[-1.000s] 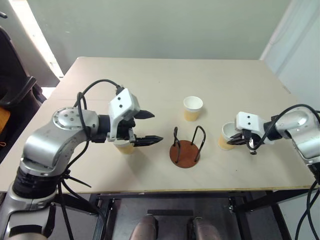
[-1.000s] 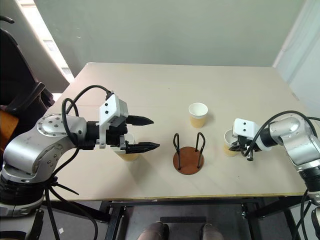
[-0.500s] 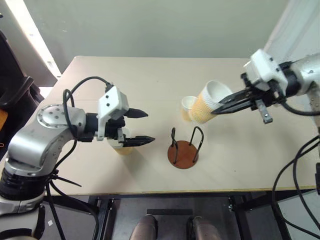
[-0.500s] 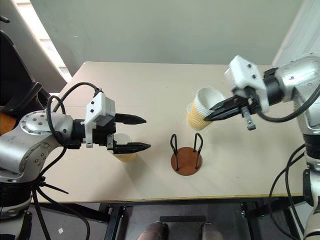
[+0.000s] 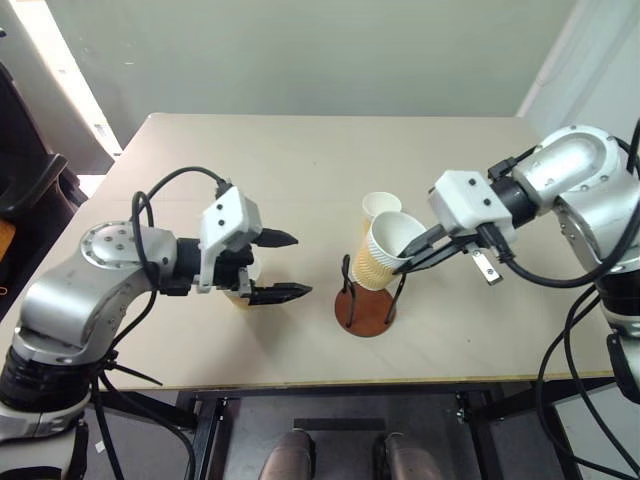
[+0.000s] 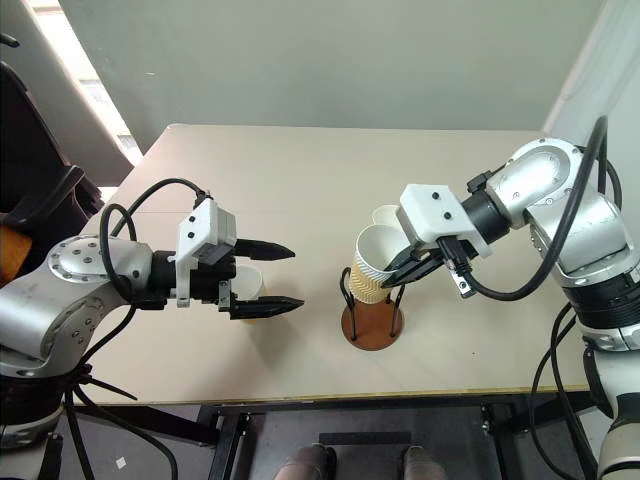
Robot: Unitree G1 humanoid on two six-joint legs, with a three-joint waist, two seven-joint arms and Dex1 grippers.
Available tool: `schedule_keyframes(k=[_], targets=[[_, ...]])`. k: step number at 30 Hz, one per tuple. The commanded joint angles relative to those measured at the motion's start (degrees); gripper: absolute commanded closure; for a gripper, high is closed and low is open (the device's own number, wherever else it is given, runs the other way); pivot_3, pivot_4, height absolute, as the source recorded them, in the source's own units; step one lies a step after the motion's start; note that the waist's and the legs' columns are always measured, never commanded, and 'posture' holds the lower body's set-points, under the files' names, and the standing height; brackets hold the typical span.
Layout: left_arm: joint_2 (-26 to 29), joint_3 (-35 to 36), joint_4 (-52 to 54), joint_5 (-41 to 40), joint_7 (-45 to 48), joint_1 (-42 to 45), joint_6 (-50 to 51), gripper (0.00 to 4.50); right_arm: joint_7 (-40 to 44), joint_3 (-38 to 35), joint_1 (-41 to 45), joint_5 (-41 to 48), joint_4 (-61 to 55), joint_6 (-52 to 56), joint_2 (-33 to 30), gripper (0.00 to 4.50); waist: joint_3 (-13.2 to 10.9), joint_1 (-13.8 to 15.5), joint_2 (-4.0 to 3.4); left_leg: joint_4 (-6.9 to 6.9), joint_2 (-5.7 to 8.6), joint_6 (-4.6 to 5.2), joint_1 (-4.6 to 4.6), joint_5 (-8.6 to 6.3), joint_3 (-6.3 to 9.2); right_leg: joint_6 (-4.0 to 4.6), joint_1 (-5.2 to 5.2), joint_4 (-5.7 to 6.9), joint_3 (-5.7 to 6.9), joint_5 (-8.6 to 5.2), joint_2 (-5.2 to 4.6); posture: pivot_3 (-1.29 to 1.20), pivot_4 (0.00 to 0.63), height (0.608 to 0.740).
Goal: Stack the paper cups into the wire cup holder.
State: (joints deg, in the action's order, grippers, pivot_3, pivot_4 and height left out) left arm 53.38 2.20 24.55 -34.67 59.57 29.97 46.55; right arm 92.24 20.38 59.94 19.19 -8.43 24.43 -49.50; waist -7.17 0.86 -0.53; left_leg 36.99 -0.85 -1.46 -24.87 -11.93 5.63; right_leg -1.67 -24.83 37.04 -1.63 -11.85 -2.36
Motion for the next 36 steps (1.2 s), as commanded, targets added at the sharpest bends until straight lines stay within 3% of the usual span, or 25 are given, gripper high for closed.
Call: schedule_keyframes(k=[1,3,6,14,17,24,36], targets=[[1.10,1.72,2.09,-0.78,-0.60,-0.46,0.17,0.00,0.23,0.70,0.29,-2.38,0.22,-2.86,0.10,4.47,0.00,0.00,0.00,0.00,0.00,0.00,0.00,0.00,0.00,0.01,0.00,0.00,0.00,0.00,0.00,0.00,0.150,0.740],[1.21,1.85,2.39,-0.86,-0.75,-0.71,0.28,0.00,0.26,1.27,0.21,-1.97,-0.01,-3.20,-0.33,4.47,0.00,0.00,0.00,0.00,0.00,0.00,0.00,0.00,0.01,0.01,0.00,0.01,0.00,0.00,0.00,0.00,0.150,0.740],[1.42,1.87,2.45,-0.87,-0.88,-0.89,0.21,0.00,0.26,2.25,0.34,-1.57,-0.34,-3.44,-0.79,3.88,0.00,-0.01,0.00,0.00,0.00,0.00,-0.01,-0.01,0.01,0.01,0.00,0.00,0.01,0.00,0.00,0.00,0.150,0.740],[0.31,0.91,-0.17,1.67,-3.21,0.99,-1.73,0.00,0.26,1.14,1.01,-2.96,0.70,-3.72,-1.93,1.12,0.00,0.00,0.00,0.00,0.00,-0.01,-0.01,0.00,0.03,0.01,0.00,0.00,0.02,0.01,0.00,0.00,0.150,0.740],[-2.08,0.10,-3.24,4.88,-7.58,3.47,-3.11,0.00,-2.82,-0.20,2.29,-6.62,6.09,-5.43,-0.90,0.03,0.00,0.04,0.00,0.01,0.00,-0.02,-0.01,0.01,0.05,0.02,0.02,0.01,0.03,0.02,0.00,0.00,0.150,0.740],[-7.77,-6.07,-12.78,13.01,-15.31,10.89,-1.79,0.00,-16.92,3.21,10.87,-20.73,33.36,-19.44,10.67,0.03,0.00,-0.13,0.00,-0.06,-0.05,-0.09,0.26,0.15,0.10,0.24,0.05,0.03,-0.04,0.32,-0.03,0.00,0.150,0.740],[-13.48,-9.43,-13.59,16.24,-17.97,12.83,1.16,0.00,-24.73,3.11,18.50,-29.97,68.21,-31.89,24.33,0.03,-0.01,0.05,-0.01,-0.19,-0.07,-0.36,-0.25,-0.05,0.10,-0.31,-0.50,-0.08,0.03,0.65,-0.02,0.00,0.150,0.740]])
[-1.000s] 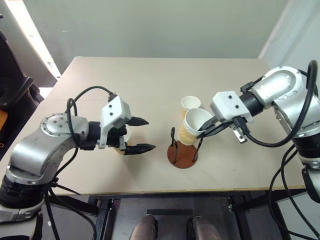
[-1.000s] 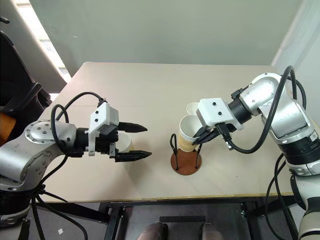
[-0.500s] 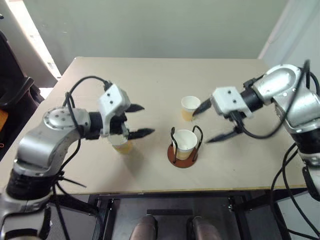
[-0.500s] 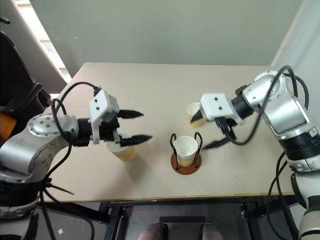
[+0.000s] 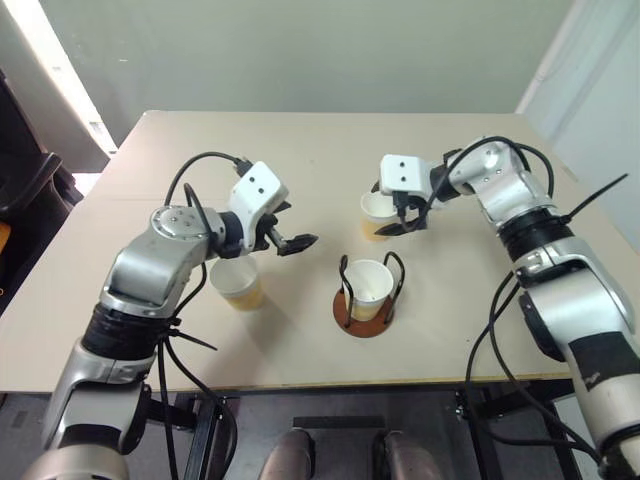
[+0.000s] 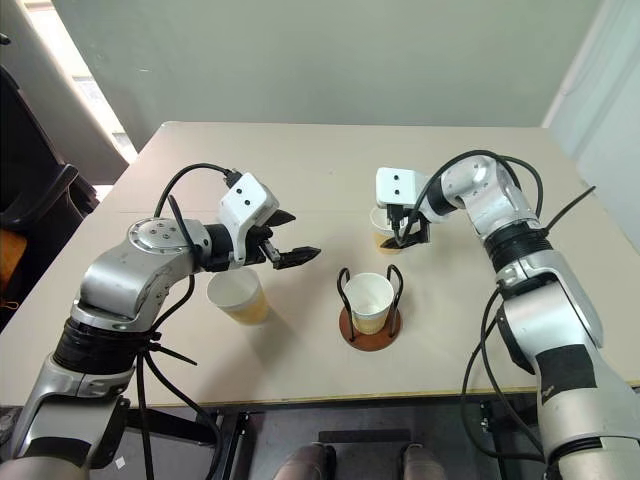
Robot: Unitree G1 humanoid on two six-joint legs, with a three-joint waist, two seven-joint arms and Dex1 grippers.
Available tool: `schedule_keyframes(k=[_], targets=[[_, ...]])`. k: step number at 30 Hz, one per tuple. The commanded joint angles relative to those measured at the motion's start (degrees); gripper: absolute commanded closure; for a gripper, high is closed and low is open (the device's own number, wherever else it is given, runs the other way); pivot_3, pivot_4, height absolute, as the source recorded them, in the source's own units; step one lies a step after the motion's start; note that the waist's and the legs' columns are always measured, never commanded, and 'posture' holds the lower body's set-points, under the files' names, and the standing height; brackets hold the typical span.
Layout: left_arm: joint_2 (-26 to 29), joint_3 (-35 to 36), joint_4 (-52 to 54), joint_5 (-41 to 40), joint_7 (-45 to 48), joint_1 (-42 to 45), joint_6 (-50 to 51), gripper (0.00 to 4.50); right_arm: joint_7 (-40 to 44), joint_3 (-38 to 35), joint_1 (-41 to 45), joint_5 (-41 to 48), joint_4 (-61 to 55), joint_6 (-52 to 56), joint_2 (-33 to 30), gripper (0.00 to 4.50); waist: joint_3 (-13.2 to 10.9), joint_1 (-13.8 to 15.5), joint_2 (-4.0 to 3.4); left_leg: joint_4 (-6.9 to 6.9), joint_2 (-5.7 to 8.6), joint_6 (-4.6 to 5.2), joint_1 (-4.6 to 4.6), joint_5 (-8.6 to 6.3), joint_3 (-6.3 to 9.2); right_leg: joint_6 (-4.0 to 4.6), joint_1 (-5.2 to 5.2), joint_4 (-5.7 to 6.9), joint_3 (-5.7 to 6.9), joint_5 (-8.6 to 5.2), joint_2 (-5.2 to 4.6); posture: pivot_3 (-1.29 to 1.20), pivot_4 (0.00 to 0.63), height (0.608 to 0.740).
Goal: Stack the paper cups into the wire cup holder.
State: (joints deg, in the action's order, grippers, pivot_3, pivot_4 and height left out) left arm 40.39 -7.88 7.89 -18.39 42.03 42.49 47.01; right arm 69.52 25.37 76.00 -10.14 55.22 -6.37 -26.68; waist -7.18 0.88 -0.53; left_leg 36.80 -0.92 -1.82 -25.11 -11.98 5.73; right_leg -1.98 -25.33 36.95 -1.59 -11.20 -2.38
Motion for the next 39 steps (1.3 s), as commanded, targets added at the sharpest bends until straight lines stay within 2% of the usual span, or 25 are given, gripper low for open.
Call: schedule_keyframes(k=[1,2,4,14,15,18,21,24,26,29,31,36,39], targets=[[-0.59,0.69,3.71,-0.11,-0.47,0.05,1.08,0.00,-2.80,-1.77,2.42,-1.28,6.57,-1.57,2.11,0.03,0.00,0.04,0.00,0.00,0.00,-0.04,-0.01,-0.02,0.00,0.00,0.00,-0.03,0.00,0.00,0.00,0.00,0.150,0.740],[-0.66,0.71,4.17,-0.09,-0.49,-0.12,1.37,0.00,-3.50,-1.51,2.39,-1.98,8.23,-2.06,2.51,0.03,0.00,0.07,0.00,0.02,0.00,-0.09,-0.02,-0.05,0.00,0.00,0.00,-0.03,0.00,0.00,0.00,0.00,0.150,0.740],[-0.61,1.01,5.02,-0.13,-0.42,-0.42,1.98,0.00,-5.04,-1.16,2.28,-3.25,11.19,-2.80,3.41,0.63,-0.01,0.10,-0.01,0.04,0.00,-0.15,-0.03,-0.08,-0.01,0.00,-0.01,-0.04,0.00,0.00,0.00,0.00,0.150,0.740],[1.46,1.85,7.30,0.07,0.02,-2.24,3.03,0.00,-10.64,-1.69,3.22,-7.21,15.84,-6.12,5.67,4.28,-0.02,0.05,-0.02,0.09,-0.04,-0.13,0.06,-0.14,-0.01,0.00,-0.01,0.09,0.01,0.00,0.01,0.00,0.150,0.740],[1.46,2.00,7.41,-0.06,0.01,-2.26,3.02,0.00,-10.61,-1.93,3.54,-7.29,15.84,-6.38,5.48,4.47,-0.02,0.06,-0.02,0.09,-0.04,-0.14,0.06,-0.12,-0.01,0.01,-0.01,0.09,0.01,0.00,0.01,0.00,0.150,0.740],[1.40,3.13,7.63,-1.15,1.08,-2.00,1.74,0.00,-6.98,-3.61,4.98,-5.64,14.69,-6.75,4.18,4.47,-0.03,0.09,-0.03,0.11,-0.04,-0.13,0.05,-0.10,-0.01,0.03,-0.01,0.10,0.01,0.01,0.01,0.00,0.150,0.740],[1.91,6.69,10.28,-5.74,5.88,-2.64,-1.20,0.00,2.69,-7.11,6.99,-1.59,10.34,-6.40,1.21,4.47,-0.03,0.14,-0.03,0.11,-0.04,-0.14,-0.01,-0.11,-0.01,0.04,-0.02,0.08,0.05,0.00,0.01,0.00,0.150,0.740],[5.20,11.60,14.11,-11.93,13.00,-6.12,-2.07,0.00,16.61,-11.14,7.12,5.70,-2.19,0.70,-3.51,4.47,-0.03,0.12,-0.03,0.11,-0.03,-0.17,-0.21,-0.14,-0.05,0.10,-0.15,0.05,0.08,-0.03,0.03,0.00,0.150,0.740],[8.25,13.30,15.78,-14.16,17.01,-9.23,-2.49,0.00,20.94,-10.94,4.43,11.07,-12.99,6.51,-6.78,4.47,-0.03,0.10,-0.02,0.11,-0.07,-0.71,-0.27,0.04,-0.10,0.17,-0.20,0.05,0.08,-0.08,0.12,0.00,0.150,0.740],[12.14,15.19,16.93,-17.04,21.20,-12.88,-2.60,0.00,22.98,-6.31,-1.42,21.26,-32.93,13.54,-14.64,4.47,-0.02,0.07,0.00,0.13,-0.23,-0.82,-0.26,0.05,-0.16,0.36,-0.18,0.01,0.08,-0.24,0.26,0.00,0.150,0.740],[13.49,15.14,17.05,-17.77,22.73,-14.05,-3.24,0.00,22.98,-4.49,-3.92,23.09,-42.00,15.62,-17.57,4.47,-0.01,0.14,0.01,0.21,-0.30,-0.82,-0.25,0.05,-0.14,0.41,-0.09,0.02,0.09,-0.44,0.30,0.00,0.150,0.740],[13.47,13.62,17.04,-18.21,23.21,-13.65,-4.00,0.00,22.98,-1.44,-7.50,27.49,-55.06,19.75,-20.88,4.47,-0.02,-0.30,0.00,0.14,-0.39,-0.80,-0.04,0.03,-0.17,0.38,-0.06,0.14,0.04,-0.47,0.30,0.00,0.150,0.740],[13.41,12.58,16.88,-17.71,22.87,-13.44,-4.38,0.00,22.98,1.01,-8.26,28.70,-59.06,19.76,-22.15,4.47,-0.02,-0.35,0.01,0.16,-0.42,-0.18,0.16,-0.14,-0.17,0.72,0.04,0.35,0.05,-0.63,0.29,0.00,0.150,0.740]])
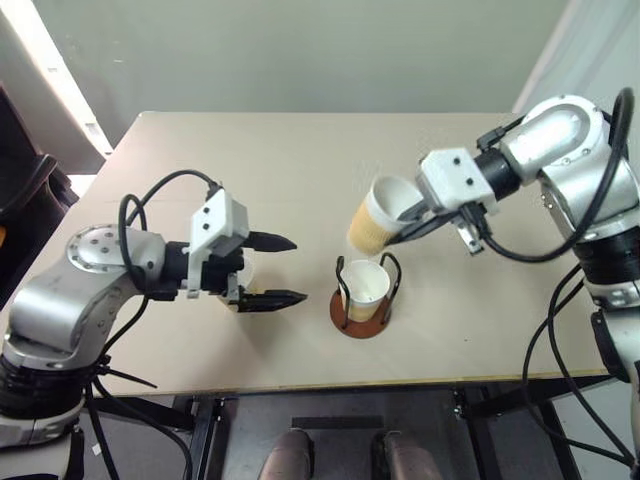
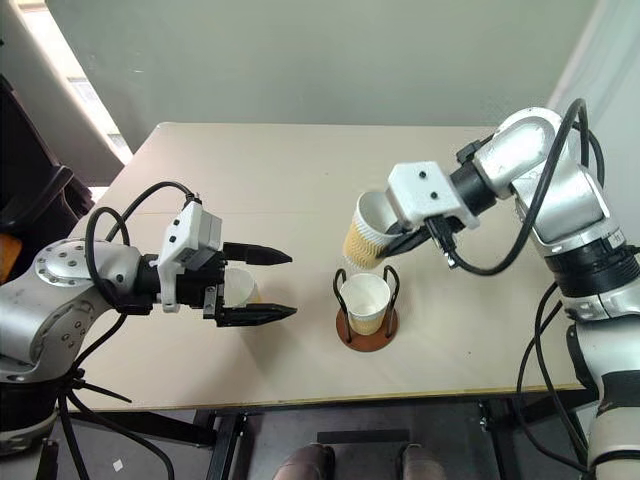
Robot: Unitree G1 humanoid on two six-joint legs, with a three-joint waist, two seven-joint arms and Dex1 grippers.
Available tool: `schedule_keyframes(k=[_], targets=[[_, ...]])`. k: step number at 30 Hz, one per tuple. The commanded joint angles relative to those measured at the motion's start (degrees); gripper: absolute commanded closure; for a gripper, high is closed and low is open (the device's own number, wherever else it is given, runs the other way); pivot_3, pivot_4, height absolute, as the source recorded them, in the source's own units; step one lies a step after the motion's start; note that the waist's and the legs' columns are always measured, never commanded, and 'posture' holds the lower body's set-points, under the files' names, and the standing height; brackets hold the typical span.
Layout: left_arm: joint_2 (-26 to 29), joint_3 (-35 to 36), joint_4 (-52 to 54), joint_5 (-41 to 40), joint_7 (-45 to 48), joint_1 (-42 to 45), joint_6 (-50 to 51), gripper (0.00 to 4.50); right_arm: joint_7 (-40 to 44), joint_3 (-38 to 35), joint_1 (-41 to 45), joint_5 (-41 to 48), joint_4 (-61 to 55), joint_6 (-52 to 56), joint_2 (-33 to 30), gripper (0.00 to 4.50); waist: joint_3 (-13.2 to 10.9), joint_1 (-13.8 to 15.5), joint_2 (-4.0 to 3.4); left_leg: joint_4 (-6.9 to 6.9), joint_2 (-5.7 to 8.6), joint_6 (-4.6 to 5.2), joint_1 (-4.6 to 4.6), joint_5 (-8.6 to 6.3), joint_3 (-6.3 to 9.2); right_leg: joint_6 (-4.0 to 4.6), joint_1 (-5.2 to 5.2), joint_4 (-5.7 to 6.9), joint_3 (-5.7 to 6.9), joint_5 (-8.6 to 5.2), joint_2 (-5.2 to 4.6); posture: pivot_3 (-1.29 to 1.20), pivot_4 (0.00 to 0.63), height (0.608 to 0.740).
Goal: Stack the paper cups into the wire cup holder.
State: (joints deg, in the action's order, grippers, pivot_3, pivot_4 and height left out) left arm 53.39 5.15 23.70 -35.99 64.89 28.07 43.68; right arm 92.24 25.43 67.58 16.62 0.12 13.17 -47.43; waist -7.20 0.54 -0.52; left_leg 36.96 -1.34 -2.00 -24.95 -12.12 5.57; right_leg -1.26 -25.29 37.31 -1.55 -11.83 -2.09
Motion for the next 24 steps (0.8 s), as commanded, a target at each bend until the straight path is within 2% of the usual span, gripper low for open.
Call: schedule_keyframes(k=[1,6,13,24], targets=[[0.37,-0.68,1.08,0.01,-0.15,1.04,-1.09,0.00,0.26,1.68,0.29,2.11,-4.56,0.08,-1.63,4.47,0.00,-0.02,0.00,0.01,-0.01,0.02,0.08,0.05,0.00,0.05,0.06,0.04,0.00,0.02,0.00,0.00,0.150,0.740],[0.13,-1.85,1.95,0.32,-1.66,0.74,-0.77,0.00,0.26,4.93,0.84,-1.17,-2.75,-2.90,-0.95,4.47,0.01,-0.18,0.01,0.01,-0.01,0.12,0.14,0.43,0.00,0.34,0.08,0.07,0.00,0.19,0.00,0.00,0.150,0.740],[0.36,-1.88,3.58,-0.52,-3.18,-0.41,0.12,0.00,0.26,5.17,1.27,-6.21,1.62,-7.11,1.68,4.47,0.01,-0.18,0.01,-0.01,-0.01,0.12,0.13,0.57,0.00,0.44,0.07,0.10,0.00,0.25,0.00,0.00,0.150,0.740],[0.90,-1.68,3.68,-0.75,-3.15,-0.80,0.14,0.00,0.26,7.07,2.47,-4.98,1.88,-9.79,0.51,4.47,0.01,-0.16,0.01,-0.27,-0.02,0.10,0.08,0.50,0.00,0.43,-0.02,0.01,0.04,0.26,0.00,0.00,0.150,0.740]])
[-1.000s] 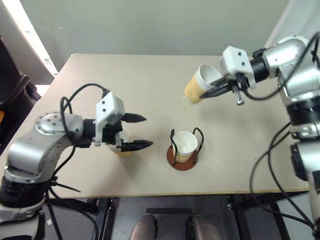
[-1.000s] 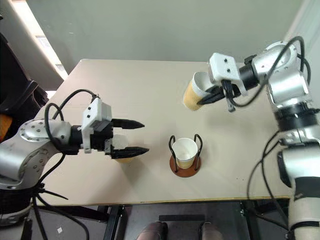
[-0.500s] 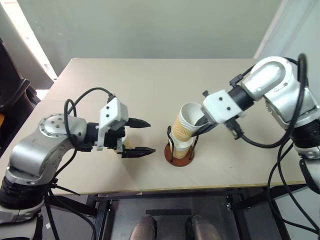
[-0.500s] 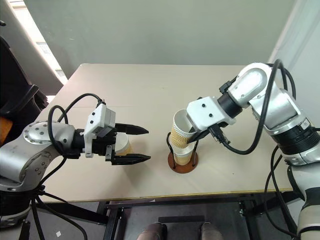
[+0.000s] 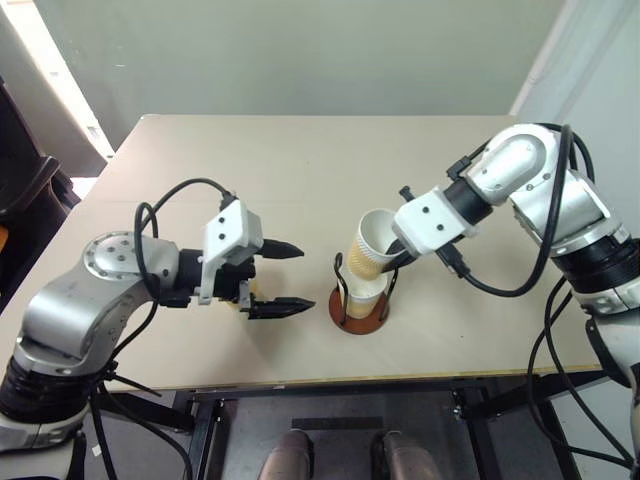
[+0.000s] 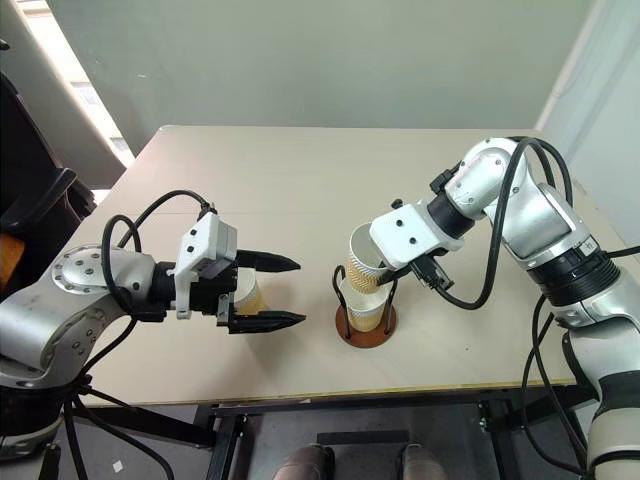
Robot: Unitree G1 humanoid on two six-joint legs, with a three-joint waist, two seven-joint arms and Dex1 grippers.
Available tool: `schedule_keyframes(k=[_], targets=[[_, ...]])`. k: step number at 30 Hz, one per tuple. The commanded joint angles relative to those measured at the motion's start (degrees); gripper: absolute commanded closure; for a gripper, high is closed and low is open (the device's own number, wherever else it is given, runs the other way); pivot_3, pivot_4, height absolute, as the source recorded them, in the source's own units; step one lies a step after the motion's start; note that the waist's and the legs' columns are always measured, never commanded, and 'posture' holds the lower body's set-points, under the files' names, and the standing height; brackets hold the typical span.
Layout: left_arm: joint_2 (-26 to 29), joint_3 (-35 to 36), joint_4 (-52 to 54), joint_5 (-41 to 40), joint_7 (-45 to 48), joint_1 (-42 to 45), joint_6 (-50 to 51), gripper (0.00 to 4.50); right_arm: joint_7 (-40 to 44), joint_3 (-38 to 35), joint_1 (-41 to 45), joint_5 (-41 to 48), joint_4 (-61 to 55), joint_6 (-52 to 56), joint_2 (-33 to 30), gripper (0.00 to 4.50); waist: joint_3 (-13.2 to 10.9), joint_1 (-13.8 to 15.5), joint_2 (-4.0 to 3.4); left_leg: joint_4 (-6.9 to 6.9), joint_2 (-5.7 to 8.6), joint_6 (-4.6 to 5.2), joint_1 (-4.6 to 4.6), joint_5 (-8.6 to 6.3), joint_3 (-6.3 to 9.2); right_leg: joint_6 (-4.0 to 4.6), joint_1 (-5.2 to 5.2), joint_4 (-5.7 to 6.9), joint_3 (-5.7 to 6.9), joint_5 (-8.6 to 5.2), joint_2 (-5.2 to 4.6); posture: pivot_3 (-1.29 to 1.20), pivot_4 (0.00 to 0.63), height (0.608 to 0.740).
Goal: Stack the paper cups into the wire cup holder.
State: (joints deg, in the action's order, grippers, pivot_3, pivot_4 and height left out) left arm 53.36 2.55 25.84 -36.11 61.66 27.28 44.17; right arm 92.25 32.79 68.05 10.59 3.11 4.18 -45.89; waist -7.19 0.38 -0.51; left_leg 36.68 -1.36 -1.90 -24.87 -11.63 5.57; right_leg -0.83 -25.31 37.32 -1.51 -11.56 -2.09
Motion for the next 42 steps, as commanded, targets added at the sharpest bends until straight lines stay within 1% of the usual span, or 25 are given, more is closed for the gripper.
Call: schedule_keyframes(k=[1,8,11,15,21,22,23,26,28,31,33,35,37,38,40,42], targets=[[0.94,0.90,1.57,-0.65,0.14,-0.03,-0.36,0.00,0.25,-0.14,2.05,1.11,-1.17,-0.83,-1.17,4.47,0.00,0.00,0.00,-0.01,0.00,0.00,0.00,0.00,0.00,0.00,0.00,-0.01,0.00,0.00,0.00,0.00,0.150,0.740],[0.98,0.78,1.48,-0.51,0.29,-0.03,-0.35,0.00,0.25,1.10,2.57,3.35,-2.73,-0.50,-2.80,4.47,0.00,0.00,0.00,-0.01,0.00,-0.01,0.00,0.01,0.00,0.00,0.00,-0.01,0.00,0.00,0.00,0.00,0.150,0.740],[1.01,0.74,1.34,-0.43,0.36,-0.03,-0.38,0.00,0.25,1.73,2.55,5.47,-4.54,0.24,-3.77,3.90,0.00,-0.01,0.00,-0.03,0.00,-0.01,0.00,0.01,-0.01,0.00,0.00,-0.02,0.00,0.00,0.00,0.00,0.150,0.740],[0.93,0.42,1.17,-0.11,0.24,0.08,-0.44,0.00,0.25,2.18,2.47,5.92,-5.18,0.60,-3.85,2.56,0.00,-0.01,0.00,-0.06,0.00,-0.01,0.01,0.01,0.00,0.00,0.00,-0.03,0.00,0.00,0.00,0.00,0.150,0.740],[1.11,0.26,0.83,0.50,0.13,0.11,-0.64,0.00,0.25,1.46,2.52,4.72,-3.96,0.37,-2.64,0.33,0.00,-0.01,0.00,-0.04,-0.01,0.00,0.01,0.01,0.00,0.00,0.00,-0.03,0.00,0.00,0.00,0.00,0.150,0.740],[1.40,0.37,0.67,0.79,0.14,0.06,-0.69,0.00,0.25,1.08,2.65,4.57,-3.46,0.41,-2.36,0.03,0.00,-0.01,0.00,-0.04,-0.01,0.00,0.01,0.01,0.00,0.00,0.00,-0.03,0.00,0.00,0.00,0.00,0.150,0.740],[1.90,0.40,0.44,1.24,0.35,-0.03,-0.88,0.00,0.25,0.69,2.82,4.45,-2.82,0.54,-2.06,0.03,0.00,-0.02,0.00,-0.05,-0.01,0.00,0.01,0.01,0.00,0.00,0.00,-0.03,0.00,0.00,0.00,0.00,0.150,0.740],[6.17,1.17,-1.82,3.75,3.47,-0.71,-3.53,0.00,-1.39,-4.18,2.44,5.46,0.55,4.05,1.42,0.03,0.01,-0.03,0.02,-0.07,-0.04,-0.01,0.01,0.01,0.00,0.00,-0.03,-0.03,0.00,0.00,0.01,0.00,0.150,0.740],[9.68,1.68,-3.79,5.12,6.61,-0.70,-5.87,0.00,-4.32,-7.52,1.70,7.38,1.79,7.23,4.47,0.03,0.01,-0.04,0.02,-0.11,-0.04,-0.02,0.00,0.03,0.00,0.00,-0.10,0.00,-0.02,0.00,0.01,0.00,0.150,0.740],[16.57,2.99,-6.07,5.91,14.86,-1.33,-10.31,0.00,-10.97,-12.63,-0.09,10.01,1.79,14.21,9.27,0.03,0.02,-0.12,0.06,-0.20,-0.06,-0.05,-0.01,0.04,0.00,0.02,-0.18,0.01,-0.03,-0.01,0.04,0.00,0.150,0.740],[19.53,2.47,-7.00,6.41,18.63,-1.62,-12.48,0.00,-12.07,-13.81,-2.37,9.88,-0.46,16.65,9.34,0.03,0.03,-0.09,0.08,-0.29,-0.10,-0.09,-0.05,0.04,0.01,0.09,-0.25,-0.01,-0.03,-0.05,0.09,0.00,0.150,0.740],[21.07,0.88,-7.43,7.93,20.43,-2.41,-14.39,0.00,-12.75,-14.71,-5.11,9.57,-3.33,18.36,8.38,0.03,0.05,0.28,0.09,-0.35,-0.11,-0.13,-0.08,0.01,0.04,0.19,-0.24,-0.02,-0.02,-0.11,0.09,0.00,0.150,0.740],[21.90,-1.91,-8.20,11.61,20.79,-3.19,-16.72,0.00,-13.67,-15.90,-7.95,9.93,-6.72,21.08,6.98,0.03,0.05,0.36,0.09,-0.37,-0.09,-0.12,-0.12,-0.02,0.04,0.26,-0.25,-0.05,-0.02,-0.15,0.07,0.00,0.150,0.740],[21.97,-2.74,-8.61,12.91,20.82,-3.26,-17.55,0.00,-13.96,-16.29,-8.71,10.03,-7.83,22.08,6.61,0.03,0.04,0.33,0.09,-0.35,-0.09,-0.10,-0.13,-0.06,0.04,0.26,-0.24,-0.07,-0.02,-0.16,0.06,0.00,0.150,0.740],[21.56,-6.24,-10.70,18.43,19.61,-1.62,-19.92,0.00,-14.59,-17.27,-10.17,10.39,-10.05,24.25,5.49,0.03,0.03,0.14,0.11,-0.31,-0.10,-0.11,-0.17,-0.11,0.00,0.25,-0.29,-0.07,-0.03,-0.15,0.05,0.00,0.150,0.740],[20.38,-8.76,-12.27,21.33,19.42,0.44,-21.10,0.00,-15.00,-18.27,-11.51,11.09,-12.08,26.34,4.39,0.03,0.04,-0.02,0.11,-0.31,-0.12,-0.11,-0.18,-0.10,0.00,0.24,-0.32,-0.06,-0.03,-0.14,0.06,0.00,0.150,0.740]])
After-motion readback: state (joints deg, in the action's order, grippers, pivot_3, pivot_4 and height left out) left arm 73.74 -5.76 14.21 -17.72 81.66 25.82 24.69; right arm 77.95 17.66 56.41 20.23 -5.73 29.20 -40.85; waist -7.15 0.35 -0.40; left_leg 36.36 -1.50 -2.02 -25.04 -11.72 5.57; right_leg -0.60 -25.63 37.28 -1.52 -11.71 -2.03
